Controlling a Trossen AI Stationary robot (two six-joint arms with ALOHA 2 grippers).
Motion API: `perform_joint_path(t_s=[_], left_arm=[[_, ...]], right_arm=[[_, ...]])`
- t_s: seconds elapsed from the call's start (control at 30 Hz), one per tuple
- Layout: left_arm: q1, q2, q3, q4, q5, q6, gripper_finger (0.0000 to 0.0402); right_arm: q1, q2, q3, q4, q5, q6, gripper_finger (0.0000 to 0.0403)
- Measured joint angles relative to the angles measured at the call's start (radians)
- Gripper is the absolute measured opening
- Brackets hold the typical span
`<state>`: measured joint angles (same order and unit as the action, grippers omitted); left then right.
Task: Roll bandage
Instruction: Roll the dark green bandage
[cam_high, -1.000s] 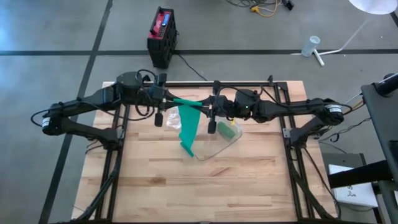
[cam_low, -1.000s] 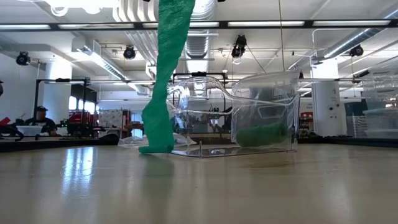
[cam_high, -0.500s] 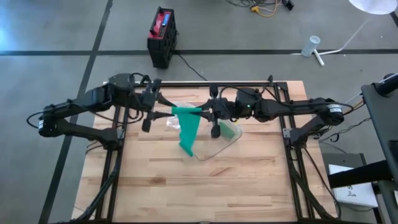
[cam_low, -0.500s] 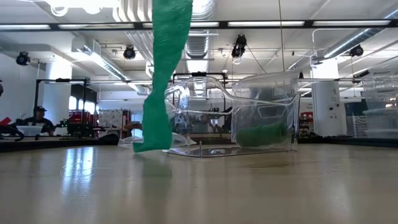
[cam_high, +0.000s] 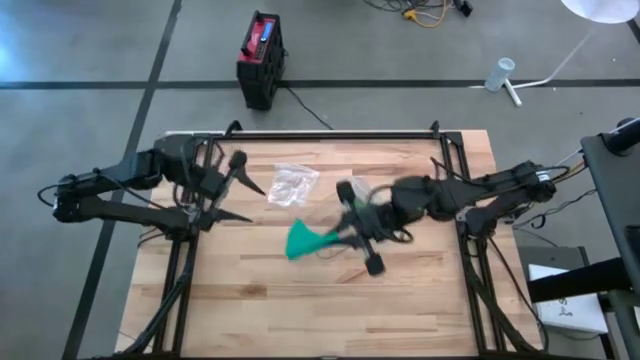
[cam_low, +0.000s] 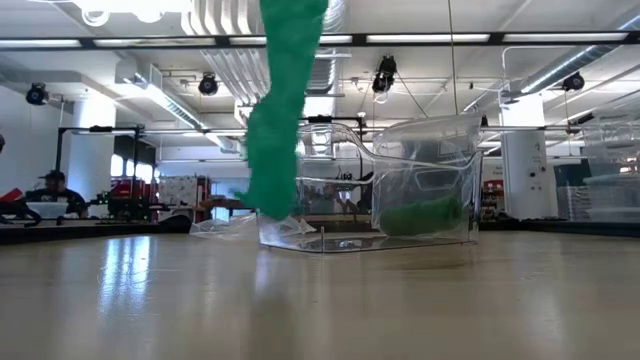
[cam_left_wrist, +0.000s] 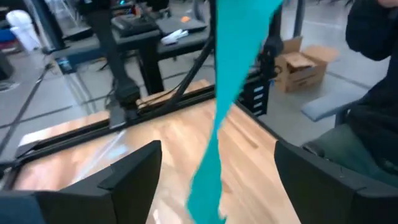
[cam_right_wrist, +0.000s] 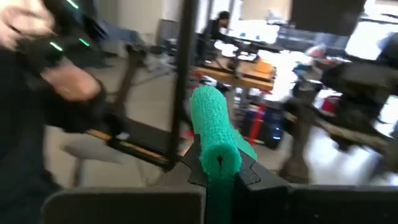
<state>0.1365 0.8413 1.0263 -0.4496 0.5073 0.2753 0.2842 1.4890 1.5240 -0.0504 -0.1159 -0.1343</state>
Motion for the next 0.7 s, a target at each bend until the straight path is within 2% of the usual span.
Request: perform_joint_path(t_s=[0.17,0.4,0.57,0.7], left_arm=[[-0.070,0.010,-0.141,0.222,0.000,-0.060,0.0293],[-0.194,0.089,-0.299,0.482,-0.030,-0.140,0.0280],[-0.350,0.179,-0.365,0.511,-0.265,-0.214,0.0276],[-0.434,0.275,-0.399,0.518,-0.398,-0.395,0.0272]], right_arm=[[0.137,-0.033,0.010,-0.056,0.073,0.018,0.0005],[0.288,-0.104,0.023,-0.238,0.408,0.132,0.0004],[0.326,-0.122,0.022,-0.325,0.578,0.249,0.0004],[0.324,-0.118,0.022,-0.320,0.611,0.267,0.0004]])
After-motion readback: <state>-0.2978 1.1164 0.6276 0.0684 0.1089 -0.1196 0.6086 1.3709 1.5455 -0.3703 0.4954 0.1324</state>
